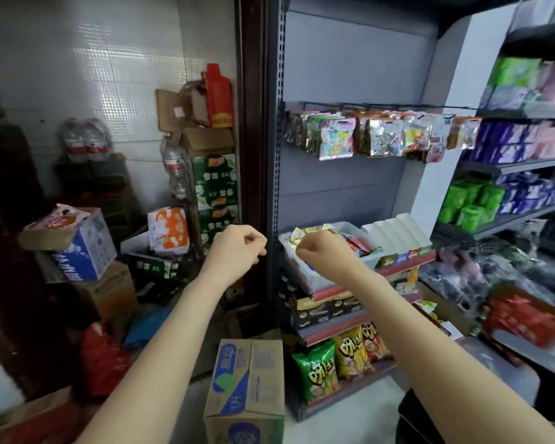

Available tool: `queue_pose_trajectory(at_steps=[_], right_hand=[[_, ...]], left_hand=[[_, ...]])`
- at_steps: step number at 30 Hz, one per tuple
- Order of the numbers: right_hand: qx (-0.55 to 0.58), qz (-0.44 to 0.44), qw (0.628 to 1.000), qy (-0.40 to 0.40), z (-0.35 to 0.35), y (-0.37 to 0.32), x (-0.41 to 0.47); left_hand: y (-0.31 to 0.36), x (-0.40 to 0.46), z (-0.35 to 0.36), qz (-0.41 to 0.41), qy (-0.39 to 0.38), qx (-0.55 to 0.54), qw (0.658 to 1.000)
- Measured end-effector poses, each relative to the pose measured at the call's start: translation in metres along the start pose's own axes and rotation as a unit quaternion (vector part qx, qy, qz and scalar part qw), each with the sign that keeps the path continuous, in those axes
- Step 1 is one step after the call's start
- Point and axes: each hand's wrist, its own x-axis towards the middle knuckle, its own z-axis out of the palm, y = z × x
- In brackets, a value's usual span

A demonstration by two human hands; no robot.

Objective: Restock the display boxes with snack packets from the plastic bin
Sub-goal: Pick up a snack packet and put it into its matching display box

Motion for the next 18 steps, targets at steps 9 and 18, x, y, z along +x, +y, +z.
queue_pose_trajectory(at_steps=[9, 18], right_hand=[[0.020, -0.001, 1.000, -0.015, -0.027, 0.133, 0.100], [0.031, -0.016, 0.997, -0.069, -0.031, 0.249, 0.180]], left_hand=[[0.015, 0.117, 0.120, -0.035, 0.001, 0.010, 0.999], [0.013, 0.197, 0.217, -0.039, -0.005, 0.092, 0.995]])
